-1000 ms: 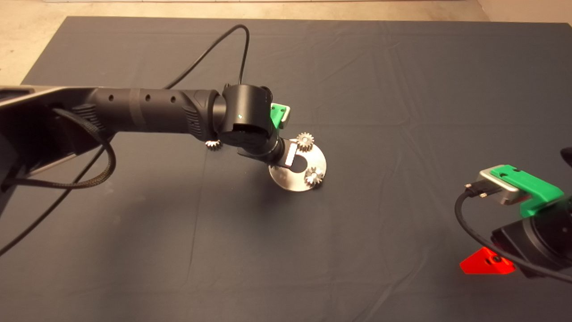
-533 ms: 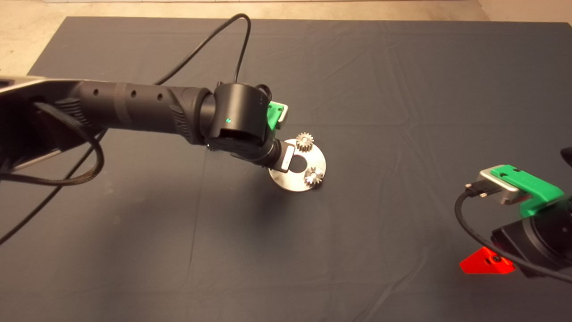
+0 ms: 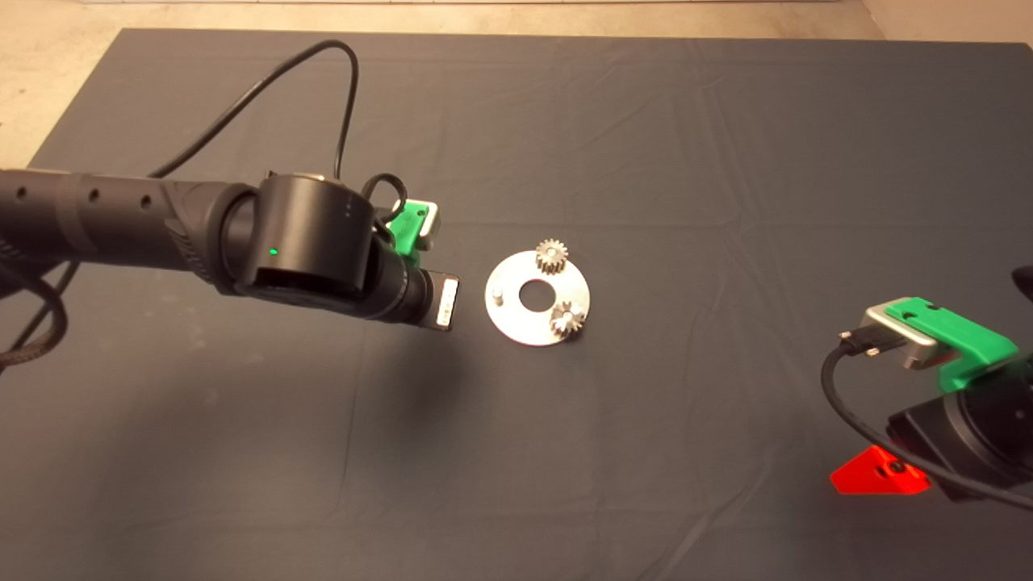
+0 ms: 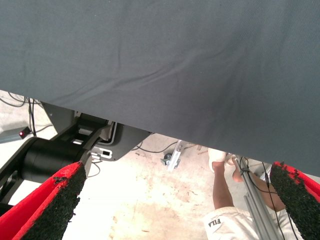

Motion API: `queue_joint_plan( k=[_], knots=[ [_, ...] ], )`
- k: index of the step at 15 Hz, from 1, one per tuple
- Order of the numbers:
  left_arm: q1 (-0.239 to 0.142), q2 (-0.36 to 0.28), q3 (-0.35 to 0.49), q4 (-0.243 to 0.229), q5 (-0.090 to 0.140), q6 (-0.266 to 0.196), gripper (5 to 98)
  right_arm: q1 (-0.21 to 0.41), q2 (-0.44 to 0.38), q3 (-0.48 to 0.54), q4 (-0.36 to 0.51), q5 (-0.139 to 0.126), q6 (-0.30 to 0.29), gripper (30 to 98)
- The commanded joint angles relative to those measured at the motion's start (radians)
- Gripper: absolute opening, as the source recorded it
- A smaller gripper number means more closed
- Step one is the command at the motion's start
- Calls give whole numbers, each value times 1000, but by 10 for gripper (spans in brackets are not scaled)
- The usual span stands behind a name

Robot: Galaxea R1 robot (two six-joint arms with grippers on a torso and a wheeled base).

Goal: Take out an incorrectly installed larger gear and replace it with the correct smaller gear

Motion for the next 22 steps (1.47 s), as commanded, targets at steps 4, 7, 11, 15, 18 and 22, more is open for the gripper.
queue_joint_plan(
  k=[4,7,11,15,18,22],
  knots=[
    [69,-32,25,27,37,-6,423,17,3,5,-26,-125,5,977],
    [82,-31,25,48,37,-6,423,16,2,5,-26,-125,6,977],
    [85,-29,20,60,35,-8,423,17,2,5,-26,-125,6,977],
    [100,-26,5,83,34,-11,423,16,3,5,-26,-125,5,977],
    [103,-25,-1,97,32,-11,423,16,2,4,-26,-125,6,977],
    [103,-23,-13,104,31,-12,423,16,2,4,-26,-125,6,977]
  ],
)
